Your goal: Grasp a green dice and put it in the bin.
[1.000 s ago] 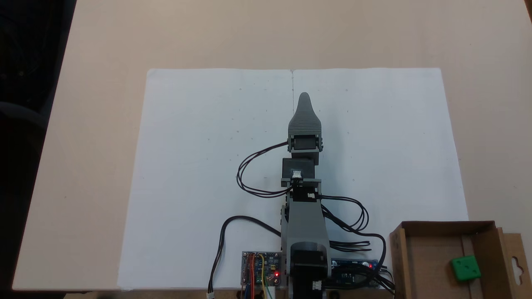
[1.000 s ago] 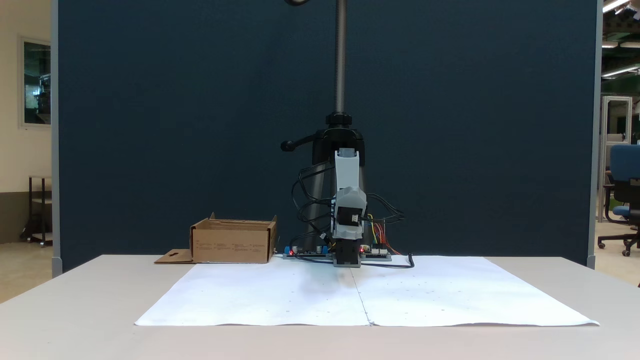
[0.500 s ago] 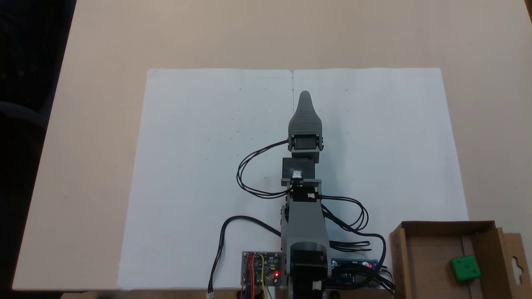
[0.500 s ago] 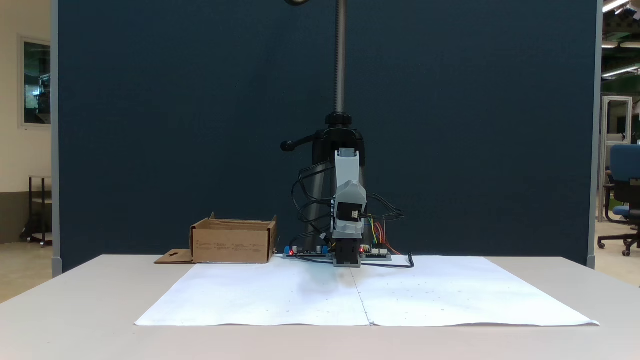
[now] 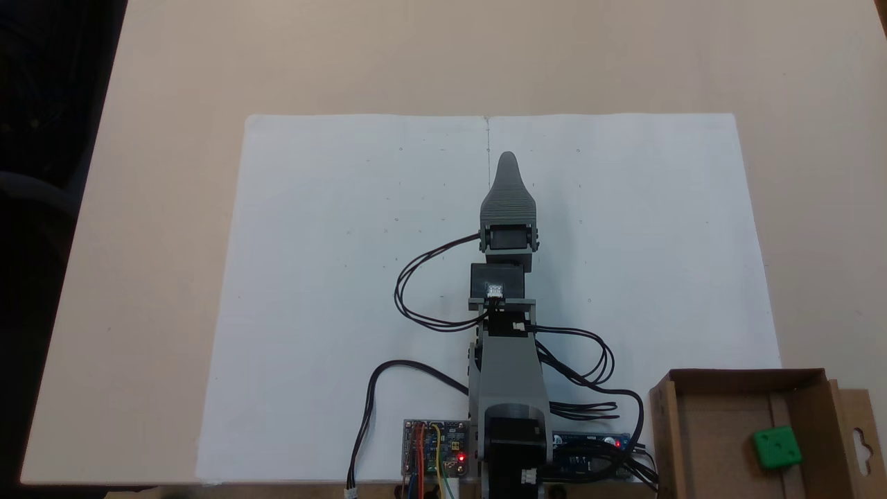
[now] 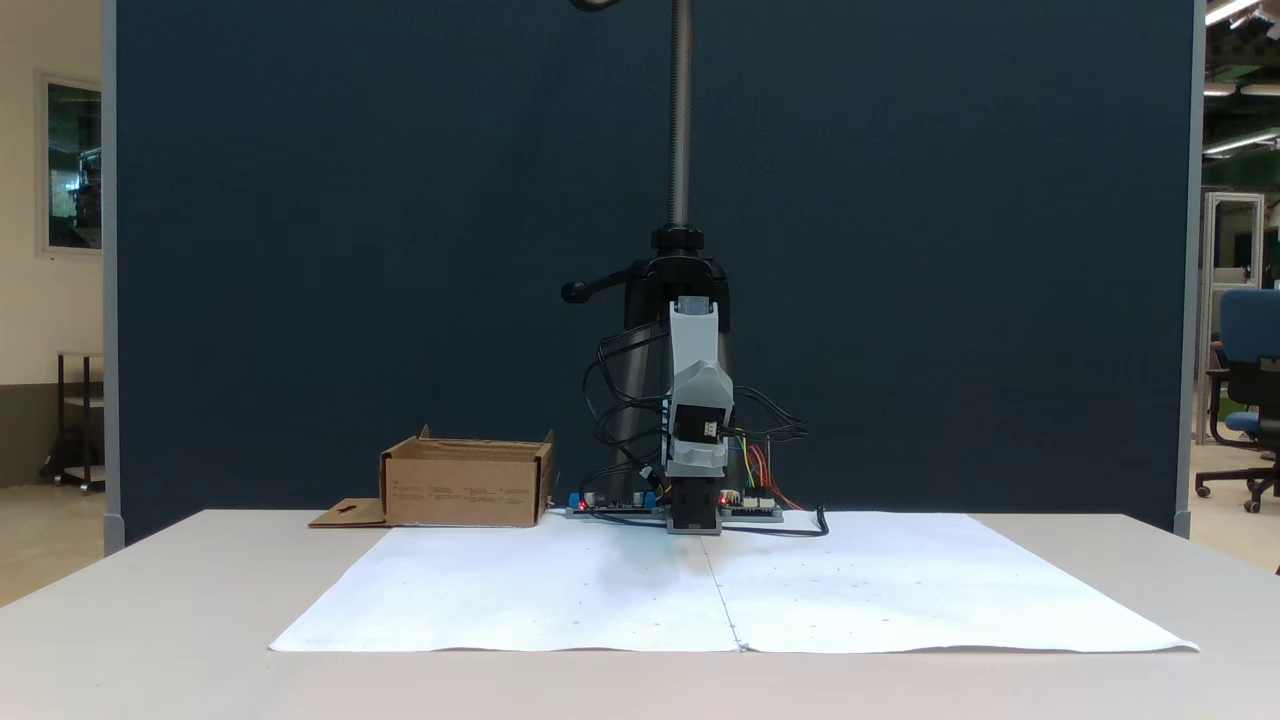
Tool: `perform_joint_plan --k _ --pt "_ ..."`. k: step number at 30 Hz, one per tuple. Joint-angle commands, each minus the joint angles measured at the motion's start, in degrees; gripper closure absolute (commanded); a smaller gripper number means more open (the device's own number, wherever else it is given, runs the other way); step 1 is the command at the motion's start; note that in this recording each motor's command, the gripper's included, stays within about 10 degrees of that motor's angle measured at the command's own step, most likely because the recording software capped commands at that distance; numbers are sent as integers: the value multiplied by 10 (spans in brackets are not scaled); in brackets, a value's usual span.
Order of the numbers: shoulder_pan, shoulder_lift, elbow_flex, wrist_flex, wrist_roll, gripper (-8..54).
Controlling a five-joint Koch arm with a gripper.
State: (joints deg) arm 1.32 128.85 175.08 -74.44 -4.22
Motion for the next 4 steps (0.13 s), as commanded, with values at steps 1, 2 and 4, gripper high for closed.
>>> perform_joint_plan --k 1,2,4 --pt "5 59 43 -74 -27 10" --pt "5 59 43 -74 -27 10" --pt "5 59 43 -74 -27 10"
